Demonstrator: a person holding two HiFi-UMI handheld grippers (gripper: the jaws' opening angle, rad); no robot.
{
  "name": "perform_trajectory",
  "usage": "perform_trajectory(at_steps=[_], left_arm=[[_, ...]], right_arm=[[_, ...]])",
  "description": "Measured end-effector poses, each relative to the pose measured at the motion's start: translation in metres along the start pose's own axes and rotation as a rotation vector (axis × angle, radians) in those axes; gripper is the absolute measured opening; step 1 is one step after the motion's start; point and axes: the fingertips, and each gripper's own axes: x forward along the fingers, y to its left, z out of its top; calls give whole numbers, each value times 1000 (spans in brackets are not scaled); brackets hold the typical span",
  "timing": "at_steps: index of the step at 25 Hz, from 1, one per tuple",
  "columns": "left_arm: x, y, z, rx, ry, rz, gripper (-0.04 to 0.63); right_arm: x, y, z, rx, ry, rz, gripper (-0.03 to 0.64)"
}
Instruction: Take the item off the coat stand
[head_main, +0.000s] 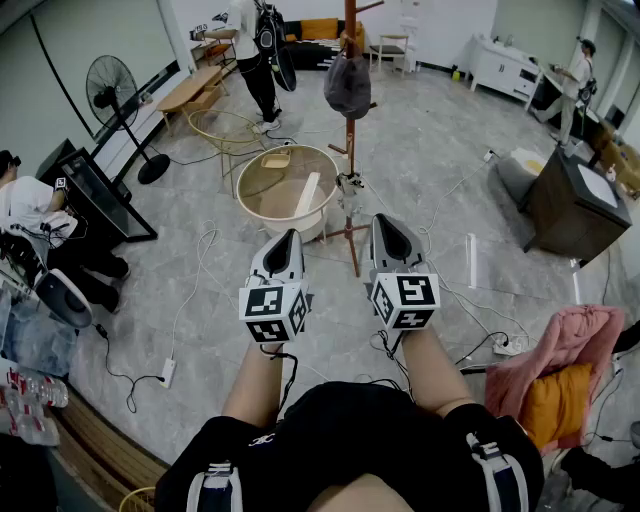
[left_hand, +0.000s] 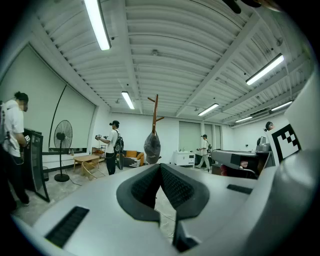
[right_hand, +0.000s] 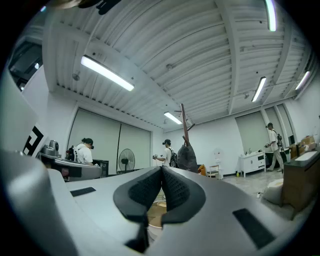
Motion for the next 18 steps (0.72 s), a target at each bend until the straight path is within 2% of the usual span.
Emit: perform_trajectory(at_steps=[11, 18], left_arm=[[15, -33, -2, 13, 2, 13, 17], [37, -59, -6, 14, -3, 42, 17]], right_arm=[[-8, -35, -1, 27, -21, 4, 17], [-6, -68, -7, 20, -9, 38, 17]])
